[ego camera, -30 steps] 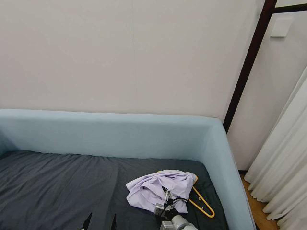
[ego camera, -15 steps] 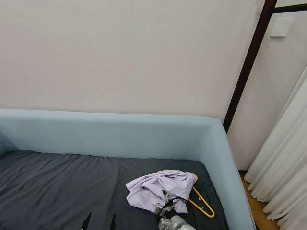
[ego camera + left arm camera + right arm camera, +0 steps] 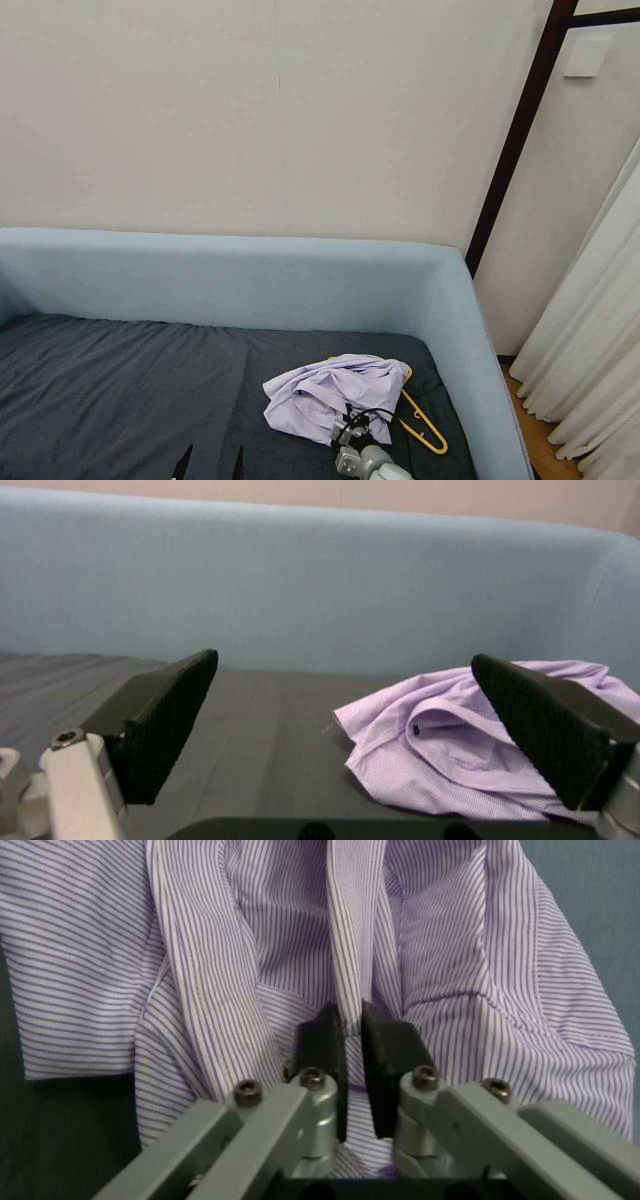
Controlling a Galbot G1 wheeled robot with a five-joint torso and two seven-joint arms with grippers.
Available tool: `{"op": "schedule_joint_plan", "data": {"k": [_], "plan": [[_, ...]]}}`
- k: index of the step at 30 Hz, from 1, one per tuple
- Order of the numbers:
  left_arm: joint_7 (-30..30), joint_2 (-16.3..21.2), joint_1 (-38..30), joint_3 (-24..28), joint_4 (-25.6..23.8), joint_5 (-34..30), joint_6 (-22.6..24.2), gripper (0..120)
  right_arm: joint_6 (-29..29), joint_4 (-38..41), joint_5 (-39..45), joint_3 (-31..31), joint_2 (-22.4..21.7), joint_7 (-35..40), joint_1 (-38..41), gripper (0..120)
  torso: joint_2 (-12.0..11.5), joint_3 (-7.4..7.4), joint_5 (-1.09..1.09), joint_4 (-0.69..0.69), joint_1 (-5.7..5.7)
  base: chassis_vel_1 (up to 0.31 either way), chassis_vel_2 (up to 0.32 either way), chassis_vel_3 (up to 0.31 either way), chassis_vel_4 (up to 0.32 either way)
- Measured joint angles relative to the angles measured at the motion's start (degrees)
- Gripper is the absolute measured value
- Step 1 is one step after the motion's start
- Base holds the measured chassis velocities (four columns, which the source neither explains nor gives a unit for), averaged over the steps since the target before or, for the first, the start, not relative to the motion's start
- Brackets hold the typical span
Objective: Pick up the clothes from the sofa and hang them on the clothes hanger.
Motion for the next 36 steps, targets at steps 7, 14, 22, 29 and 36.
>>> {"op": "schedule_joint_plan", "data": {"k": [7, 14, 22, 29, 36], "plan": [[0.02, 0.47, -0.30, 0.49, 0.52, -0.31, 0.09, 100, 2.00, 1.60, 2.55, 0.74, -0.41, 0.48, 1.17, 0, 0.00, 0.00, 0.00, 0.00, 0.00, 0.000, 0.000, 0.000, 0.000], [-0.03, 1.75, -0.86, 1.58, 0.24, -3.36, 1.74, 100, 1.23, 7.03, 9.23, 3.65, -0.92, 0.97, 4.15, 0, 0.00, 0.00, 0.00, 0.00, 0.00, 0.000, 0.000, 0.000, 0.000], [-0.35, 9.43, -2.31, 4.29, -2.10, -12.95, 7.33, 100, -1.22, 11.12, 15.78, 3.71, -1.86, 2.36, 7.35, 0, 0.01, 0.00, -0.02, 0.00, 0.00, 0.000, 0.000, 0.000, 0.000], [0.81, 20.92, -4.98, 5.52, -4.76, -25.57, 12.81, 100, -1.51, 11.43, 16.49, 4.61, -1.87, 2.97, 8.03, 0, 0.01, 0.00, -0.01, 0.00, 0.00, 0.000, 0.000, 0.000, 0.000], [4.67, 30.13, -15.84, 14.71, -5.06, -42.60, 17.82, 100, -2.80, 12.77, 19.24, 6.24, -2.37, 4.39, 8.07, 0, 0.01, 0.00, -0.01, -0.03, 0.00, 0.000, 0.000, 0.000, 0.000]]}}
